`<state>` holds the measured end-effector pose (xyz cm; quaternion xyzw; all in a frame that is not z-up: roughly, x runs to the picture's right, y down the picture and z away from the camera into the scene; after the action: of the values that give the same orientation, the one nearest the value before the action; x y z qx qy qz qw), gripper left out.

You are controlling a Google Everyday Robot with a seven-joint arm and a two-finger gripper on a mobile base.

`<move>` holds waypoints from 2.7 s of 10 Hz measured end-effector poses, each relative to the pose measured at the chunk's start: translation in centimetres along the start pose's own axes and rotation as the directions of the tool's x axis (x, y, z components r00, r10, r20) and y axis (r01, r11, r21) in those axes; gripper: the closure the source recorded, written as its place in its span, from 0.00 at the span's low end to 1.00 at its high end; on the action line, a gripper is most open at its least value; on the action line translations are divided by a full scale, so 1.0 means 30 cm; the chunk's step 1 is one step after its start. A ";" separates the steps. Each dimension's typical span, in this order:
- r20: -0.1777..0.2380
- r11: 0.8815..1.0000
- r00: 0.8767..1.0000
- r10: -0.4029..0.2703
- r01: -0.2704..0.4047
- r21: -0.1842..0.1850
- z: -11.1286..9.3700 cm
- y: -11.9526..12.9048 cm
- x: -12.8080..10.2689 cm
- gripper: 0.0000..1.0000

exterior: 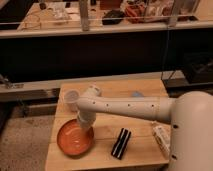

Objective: Push the ceramic bowl across the table

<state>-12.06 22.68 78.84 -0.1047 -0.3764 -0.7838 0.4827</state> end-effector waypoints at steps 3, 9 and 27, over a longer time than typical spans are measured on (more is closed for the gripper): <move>0.029 1.000 1.000 -0.010 0.010 -0.022 0.038 0.021 -0.011 0.99; 0.062 0.997 0.996 0.063 -0.060 -0.042 0.064 0.144 -0.061 0.99; 0.074 0.867 0.870 0.488 -0.473 -0.153 -0.097 0.870 -0.511 0.99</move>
<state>18.17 24.53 81.49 -0.2693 -0.3126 -0.6547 0.6334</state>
